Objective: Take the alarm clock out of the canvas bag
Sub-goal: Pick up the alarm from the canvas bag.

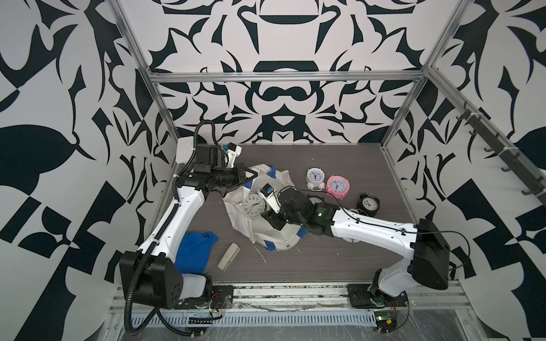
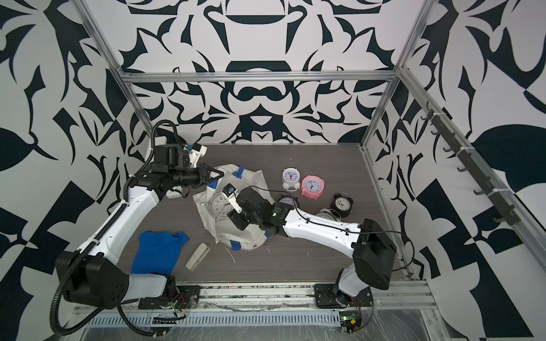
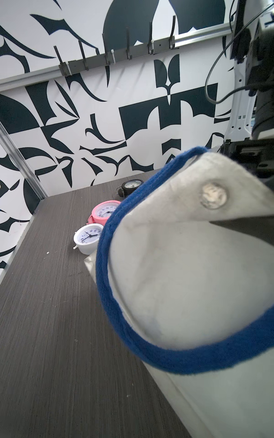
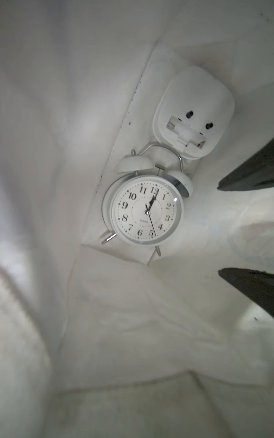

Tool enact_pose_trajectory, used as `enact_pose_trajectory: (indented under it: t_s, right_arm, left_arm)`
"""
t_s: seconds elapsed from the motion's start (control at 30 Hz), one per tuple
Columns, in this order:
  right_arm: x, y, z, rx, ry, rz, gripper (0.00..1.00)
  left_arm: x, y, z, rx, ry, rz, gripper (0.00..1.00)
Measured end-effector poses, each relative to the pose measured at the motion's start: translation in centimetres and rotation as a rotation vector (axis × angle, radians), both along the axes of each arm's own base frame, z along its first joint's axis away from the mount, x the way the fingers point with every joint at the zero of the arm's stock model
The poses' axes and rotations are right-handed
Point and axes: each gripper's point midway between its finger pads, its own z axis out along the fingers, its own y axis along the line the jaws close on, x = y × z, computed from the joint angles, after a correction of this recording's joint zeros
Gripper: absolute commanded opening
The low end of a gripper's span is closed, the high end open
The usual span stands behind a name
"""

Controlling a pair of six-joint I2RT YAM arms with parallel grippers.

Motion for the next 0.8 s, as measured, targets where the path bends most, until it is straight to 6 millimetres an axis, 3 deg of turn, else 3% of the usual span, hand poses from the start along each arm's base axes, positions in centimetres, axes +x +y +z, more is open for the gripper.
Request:
enact_pose_trajectory:
  t_s: [0.3, 0.8]
  right_arm:
    - [2.8, -0.1, -3.5, -0.098, -0.024, -0.130, 0.59]
    - [6.7, 1.9, -6.8, -0.001, 0.108, -0.258, 0.59]
  left_arm:
    - [-0.3, -0.3, 0.2, 0.004, -0.016, -0.014, 0.00]
    - [-0.5, -0.6, 0.2, 0.006, -0.023, -0.028, 0.00]
